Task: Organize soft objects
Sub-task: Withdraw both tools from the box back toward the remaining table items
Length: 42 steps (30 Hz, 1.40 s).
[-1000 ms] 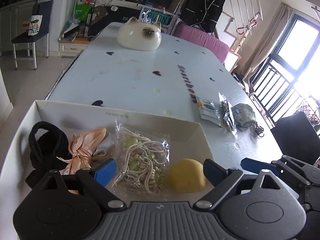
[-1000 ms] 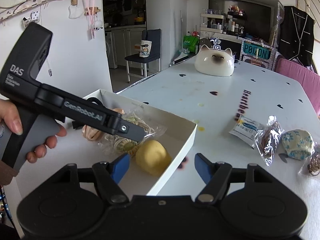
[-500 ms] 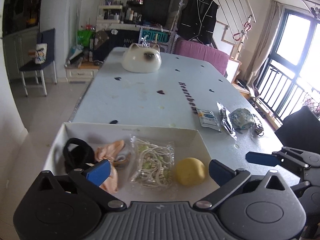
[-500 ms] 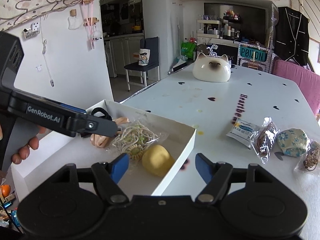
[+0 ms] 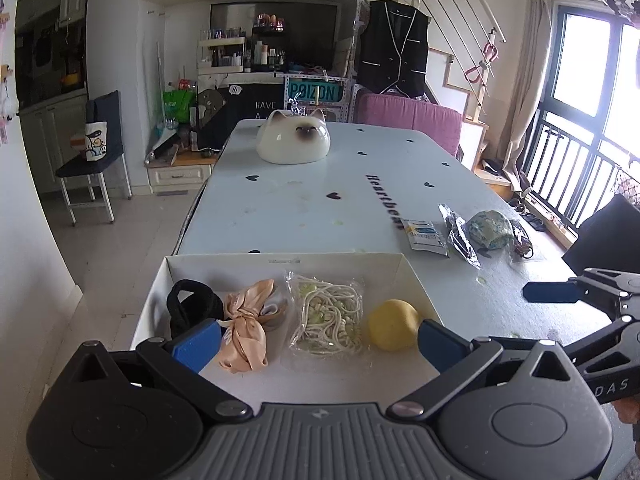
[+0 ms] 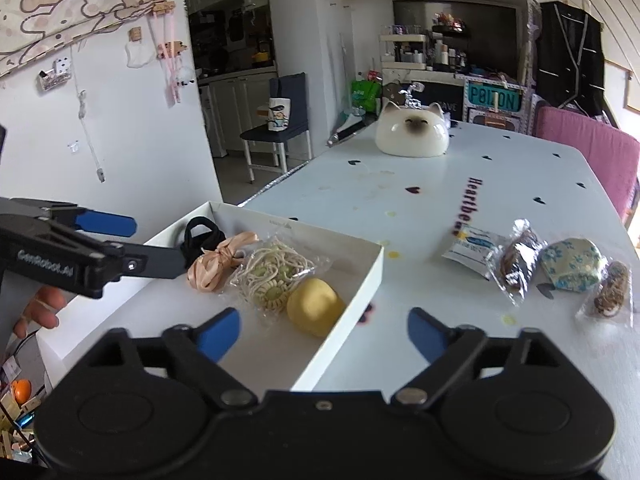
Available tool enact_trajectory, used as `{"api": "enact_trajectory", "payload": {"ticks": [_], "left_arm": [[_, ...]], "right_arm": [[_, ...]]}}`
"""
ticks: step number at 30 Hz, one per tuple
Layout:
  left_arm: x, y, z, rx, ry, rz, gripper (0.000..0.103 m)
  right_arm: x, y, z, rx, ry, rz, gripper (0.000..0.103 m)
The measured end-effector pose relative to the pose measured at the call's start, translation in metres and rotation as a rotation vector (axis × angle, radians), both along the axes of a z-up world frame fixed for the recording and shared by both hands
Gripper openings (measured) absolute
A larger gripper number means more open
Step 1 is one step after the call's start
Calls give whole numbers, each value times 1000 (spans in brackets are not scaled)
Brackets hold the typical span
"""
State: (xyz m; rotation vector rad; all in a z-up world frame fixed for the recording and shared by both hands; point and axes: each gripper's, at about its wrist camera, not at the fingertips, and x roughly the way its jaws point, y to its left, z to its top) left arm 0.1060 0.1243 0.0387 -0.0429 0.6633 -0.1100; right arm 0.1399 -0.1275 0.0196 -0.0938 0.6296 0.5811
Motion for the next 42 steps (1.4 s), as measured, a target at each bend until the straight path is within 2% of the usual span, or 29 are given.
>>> {"api": "enact_trajectory", "payload": {"ticks": [4,15,22,24,32,40,42], "left_arm": [[-6,-2,3,-4,-6,6,103],[-11,-18,11,18,-13,17,103],[-5,-39,23,53,-47,2,103],[-2,-49,28,46,-59,-30,103],[27,-98,38,30,-75,-96,103],[67,-150,28,-1,-99,-183,103],[79,-164,24,10,-98,-205,103]], "right_arm": [[-4,-7,3,2,-4,-26,103],[-8,-41,16,54,-40,-99,103],[-6,-73,28,81,-69,-154,103],[-4,-84,30,87,-74,-179,103],[8,-133,29,88,-98,-311,103],[33,-182,16,89,-85,-428,103],[42,-193,10,89,-80,-463,103]]}}
